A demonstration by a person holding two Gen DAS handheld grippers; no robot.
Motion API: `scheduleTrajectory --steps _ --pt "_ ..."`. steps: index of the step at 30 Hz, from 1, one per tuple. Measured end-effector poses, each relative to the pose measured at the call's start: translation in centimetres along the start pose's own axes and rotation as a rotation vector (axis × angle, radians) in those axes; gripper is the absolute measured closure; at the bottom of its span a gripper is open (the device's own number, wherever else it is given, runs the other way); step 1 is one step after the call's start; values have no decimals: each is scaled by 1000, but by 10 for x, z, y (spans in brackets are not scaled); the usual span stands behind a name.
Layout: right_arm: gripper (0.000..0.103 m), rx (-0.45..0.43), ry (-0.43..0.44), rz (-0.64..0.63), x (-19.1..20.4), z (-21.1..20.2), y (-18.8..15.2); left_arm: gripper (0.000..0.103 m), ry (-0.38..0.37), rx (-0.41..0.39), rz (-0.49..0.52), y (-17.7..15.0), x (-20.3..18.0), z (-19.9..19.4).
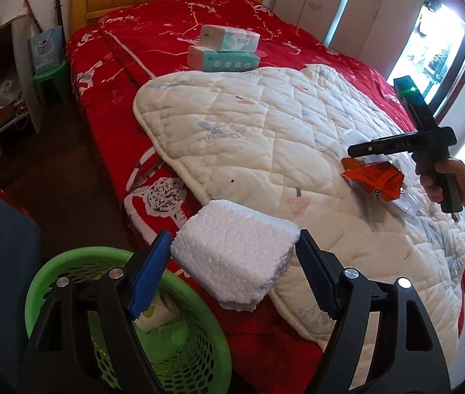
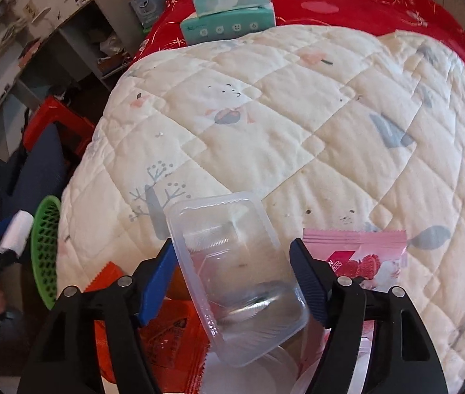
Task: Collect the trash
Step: 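Carry the foam block and container over the green basket and open both tools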
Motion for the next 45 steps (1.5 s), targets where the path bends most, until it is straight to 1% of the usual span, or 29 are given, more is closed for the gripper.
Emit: scheduleTrajectory --steps 4,6,11,15,18,22,26,32,34,35,38,42,45 --pt "41 -25 -41 -36 6 -8 -2 27 9 -2 -5 -2 1 -1" --pt "42 -53 -56 -42 12 -18 -2 27 15 -3 -6 -4 2 -4" --pt "45 -112 -53 -73 37 -46 -4 28 25 -20 -20 -7 6 -19" --pt "46 -152 -74 -129 70 -66 -5 27 50 -35 -33 -14 14 -37" --pt "47 -183 -76 -179 103 -78 -8 27 75 -47 -44 -21 25 -50" --pt "47 -210 -50 -242 153 -83 -13 27 115 -43 -67 -36 45 -63" --pt "47 -214 20 -279 201 -77 -21 27 155 -33 -99 -54 69 -74" --pt "47 -187 84 -326 260 -53 -34 26 195 12 -144 -80 98 -79" --pt "47 -177 105 -333 274 -45 -37 25 197 23 -156 -88 105 -80" --pt "47 -172 115 -335 282 -40 -39 24 194 30 -159 -92 107 -80" --pt "47 -158 146 -338 303 -26 -43 17 219 39 -160 -102 113 -81" --pt "47 -141 184 -336 325 -10 -47 14 221 49 -174 -114 119 -86" --pt "47 -126 212 -324 341 4 -50 13 237 51 -181 -124 126 -92"
Point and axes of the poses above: each gripper's, at about its wrist camera, not at the fingertips, and z roughly the way its jaws point, x to its left, y to its top, the point moved 8 cm from there along z, roughly the way its jaws point, and after that the axes turned 9 degrees about y, right-handed, at the moved point
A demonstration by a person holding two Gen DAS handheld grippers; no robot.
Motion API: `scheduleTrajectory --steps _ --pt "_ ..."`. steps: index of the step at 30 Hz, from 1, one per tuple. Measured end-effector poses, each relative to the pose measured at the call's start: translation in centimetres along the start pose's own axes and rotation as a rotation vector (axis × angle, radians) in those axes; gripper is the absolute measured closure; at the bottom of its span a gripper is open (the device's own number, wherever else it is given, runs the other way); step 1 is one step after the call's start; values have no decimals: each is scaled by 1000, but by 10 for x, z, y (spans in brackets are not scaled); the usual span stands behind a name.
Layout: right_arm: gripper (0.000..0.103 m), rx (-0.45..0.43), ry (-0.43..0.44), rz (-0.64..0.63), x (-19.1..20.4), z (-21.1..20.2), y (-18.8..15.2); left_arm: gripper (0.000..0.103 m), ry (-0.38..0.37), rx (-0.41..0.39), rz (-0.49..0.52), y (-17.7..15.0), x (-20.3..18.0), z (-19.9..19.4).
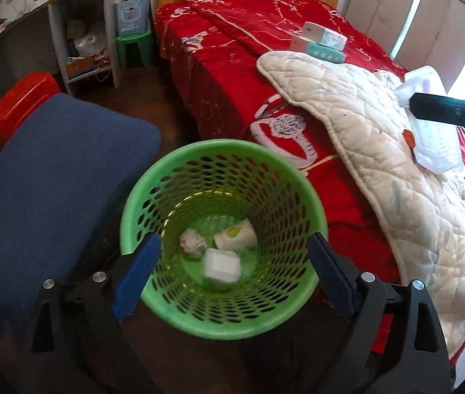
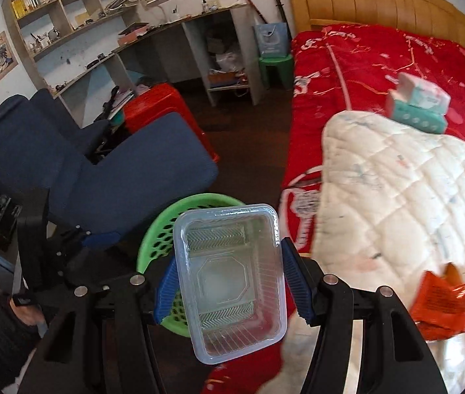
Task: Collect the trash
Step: 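Carry the foam block and container over the green basket and open both tools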
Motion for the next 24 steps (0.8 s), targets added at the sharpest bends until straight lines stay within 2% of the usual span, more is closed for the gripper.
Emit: scheduleTrajectory --steps 7,14,16,20,24 --pt "47 31 19 5 26 36 -6 10 19 -33 -40 -12 22 -20" --pt "45 65 37 9 46 68 -12 10 24 -24 -112 -26 45 -23" --pt "35 62 40 10 48 69 -13 10 23 -21 -125 -28 48 -23" --pt "34 61 28 2 47 63 -17 10 13 -16 -141 -32 49 -21" --pt "28 41 3 3 39 45 -24 10 4 -17 -142 -31 44 -20"
Point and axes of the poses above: each gripper's, at about its wrist camera, not at the fingertips, and z roughly the way its jaws point, x to its left, y to its top, the point moved 8 cm from there along z, roughly the way its jaws point, and after that the axes turned 9 degrees about y, right-handed, at the moved point
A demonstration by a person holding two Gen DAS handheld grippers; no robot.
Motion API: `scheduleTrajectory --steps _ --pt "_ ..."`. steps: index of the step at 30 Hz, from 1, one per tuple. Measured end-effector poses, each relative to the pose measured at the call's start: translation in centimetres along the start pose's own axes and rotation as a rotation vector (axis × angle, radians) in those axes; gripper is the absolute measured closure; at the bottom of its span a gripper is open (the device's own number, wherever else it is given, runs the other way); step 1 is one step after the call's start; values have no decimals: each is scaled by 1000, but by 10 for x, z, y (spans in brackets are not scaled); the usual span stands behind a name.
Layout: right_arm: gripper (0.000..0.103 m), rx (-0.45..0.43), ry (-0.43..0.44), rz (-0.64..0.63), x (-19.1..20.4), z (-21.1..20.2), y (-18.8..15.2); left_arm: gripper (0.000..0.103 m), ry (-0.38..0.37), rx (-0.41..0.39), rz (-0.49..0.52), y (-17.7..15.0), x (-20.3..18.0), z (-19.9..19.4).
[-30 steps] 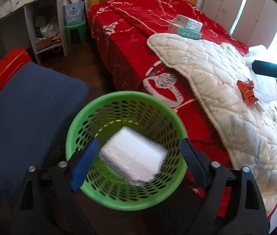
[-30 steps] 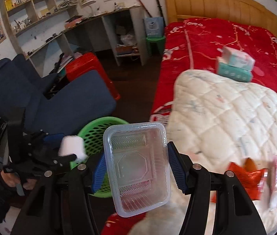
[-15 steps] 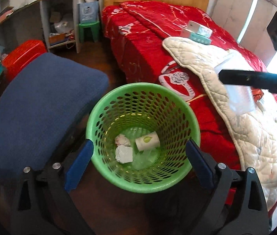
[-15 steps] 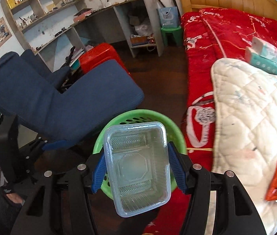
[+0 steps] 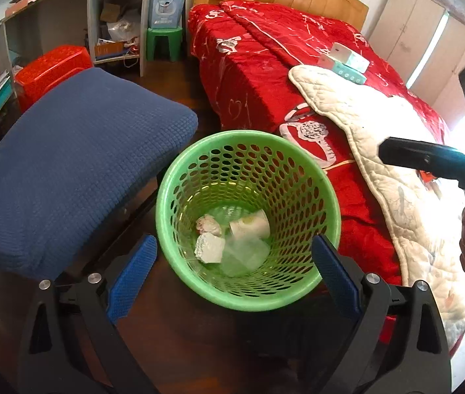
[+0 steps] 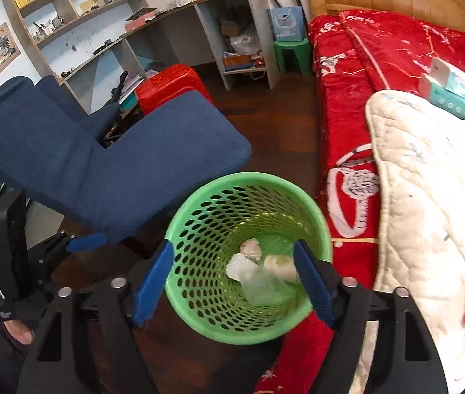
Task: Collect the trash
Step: 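Carry the foam block and container over the green basket and open both tools, then grasp the orange snack wrapper with the left tool while the right tool reaches toward the clear dome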
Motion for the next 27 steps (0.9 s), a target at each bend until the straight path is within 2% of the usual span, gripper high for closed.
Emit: scheduleTrajectory --steps 9,18,27 --pt "21 -68 -105 -1 -29 -53 -30 9 -41 6 30 5 -32 4" --pt "20 -123 -185 129 -87 -108 -73 9 -91 24 88 11 -83 13" --pt "20 -187 -306 254 -158 -176 -113 9 -137 12 235 18 -157 16"
Point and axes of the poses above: each gripper's, at about its wrist camera, not at the fingertips, and z roughly the way its jaws point, x to its left, y to its top, the point moved 8 cm from there along z, roughly the way its jaws point, and after that the axes turned 9 degrees about y, right-handed, at the moved point
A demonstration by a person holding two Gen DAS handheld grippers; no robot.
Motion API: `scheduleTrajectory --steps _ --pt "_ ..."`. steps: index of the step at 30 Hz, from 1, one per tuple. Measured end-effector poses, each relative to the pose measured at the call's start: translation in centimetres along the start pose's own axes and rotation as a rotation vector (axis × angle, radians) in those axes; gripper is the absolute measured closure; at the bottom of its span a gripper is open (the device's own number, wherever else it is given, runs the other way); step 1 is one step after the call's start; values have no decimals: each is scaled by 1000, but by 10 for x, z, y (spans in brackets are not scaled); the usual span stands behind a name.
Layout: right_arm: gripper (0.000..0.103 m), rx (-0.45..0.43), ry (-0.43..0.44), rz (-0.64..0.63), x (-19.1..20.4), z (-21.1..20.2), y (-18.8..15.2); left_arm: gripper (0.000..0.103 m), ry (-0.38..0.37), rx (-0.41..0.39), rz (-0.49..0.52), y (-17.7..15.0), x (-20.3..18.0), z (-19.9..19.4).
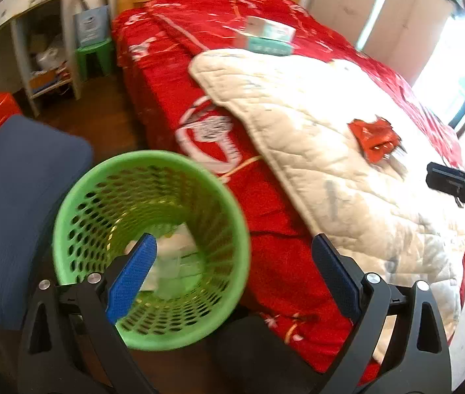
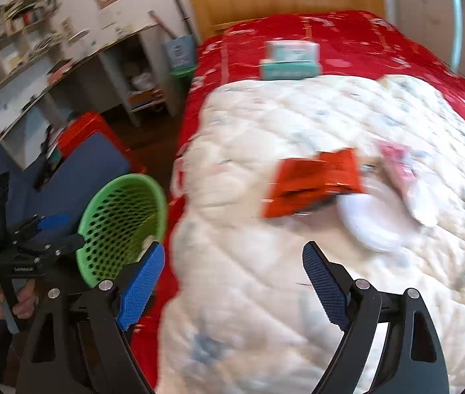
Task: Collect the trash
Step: 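Grasp the orange snack wrapper with the left tool while the right tool reaches toward the clear dome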
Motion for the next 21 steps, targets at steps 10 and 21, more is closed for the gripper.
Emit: scheduleTrajectory --steps 10,21 --pt "20 -60 -101 135 -85 -42 -7 9 -87 -33 207 35 -93 11" --pt "20 -78 -150 203 -128 -60 -14 10 -172 -67 465 70 -194 30"
Point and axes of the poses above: each gripper's, at about its wrist camera, not at the fingertips, and z roughly the way its jaws point, x to its left, y to its top, the point moved 8 cm from there along z, roughly the way its jaws point, and after that the axes turned 9 degrees about y, right-handed, at the moved point
